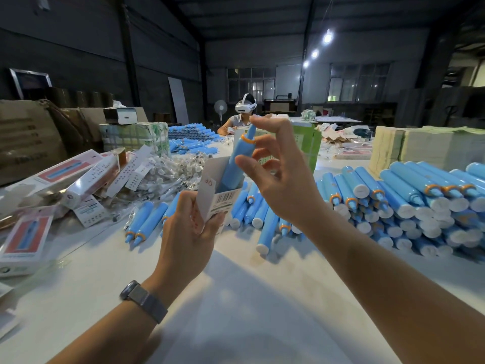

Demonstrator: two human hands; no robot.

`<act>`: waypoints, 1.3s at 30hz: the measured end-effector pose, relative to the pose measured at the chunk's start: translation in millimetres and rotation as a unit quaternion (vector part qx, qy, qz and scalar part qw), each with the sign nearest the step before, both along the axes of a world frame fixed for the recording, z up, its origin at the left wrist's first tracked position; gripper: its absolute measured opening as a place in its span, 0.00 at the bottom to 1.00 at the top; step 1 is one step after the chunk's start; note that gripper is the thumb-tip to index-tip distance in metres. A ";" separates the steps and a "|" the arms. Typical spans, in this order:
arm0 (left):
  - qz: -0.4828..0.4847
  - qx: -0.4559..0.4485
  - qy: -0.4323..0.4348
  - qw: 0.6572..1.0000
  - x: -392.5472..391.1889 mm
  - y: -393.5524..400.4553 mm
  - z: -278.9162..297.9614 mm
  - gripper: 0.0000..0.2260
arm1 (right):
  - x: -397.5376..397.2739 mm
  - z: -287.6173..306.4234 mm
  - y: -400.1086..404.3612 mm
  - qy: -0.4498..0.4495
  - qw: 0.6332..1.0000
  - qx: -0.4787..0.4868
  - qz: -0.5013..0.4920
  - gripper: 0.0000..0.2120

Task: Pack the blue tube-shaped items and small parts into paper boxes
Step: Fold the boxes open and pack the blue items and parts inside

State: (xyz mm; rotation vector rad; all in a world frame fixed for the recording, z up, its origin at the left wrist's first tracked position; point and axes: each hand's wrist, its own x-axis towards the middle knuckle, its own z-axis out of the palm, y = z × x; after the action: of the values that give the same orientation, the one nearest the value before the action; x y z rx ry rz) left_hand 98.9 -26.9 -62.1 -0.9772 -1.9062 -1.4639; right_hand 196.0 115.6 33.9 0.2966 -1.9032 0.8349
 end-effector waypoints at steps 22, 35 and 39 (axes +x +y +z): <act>-0.011 0.041 -0.005 0.999 -3.7 0.7 1.1 0.16 | -15.2 -35.7 -5.9 -0.053 0.968 0.208 -0.131 0.17; 0.073 0.133 -0.072 0.986 -37.9 -13.9 -3.2 0.15 | -129.2 -28.1 30.3 -0.211 0.966 0.034 -0.144 0.07; 0.077 0.168 -0.096 0.978 -48.1 -17.9 -4.0 0.13 | -197.6 -37.5 45.6 -0.419 0.867 0.136 -0.232 0.17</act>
State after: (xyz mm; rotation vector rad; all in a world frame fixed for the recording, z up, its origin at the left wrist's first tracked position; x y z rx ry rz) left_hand 50.9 -44.8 -66.1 -0.5374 -1.7396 -1.7636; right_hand -1.7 161.2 -3.6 -0.4352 -2.7507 0.3643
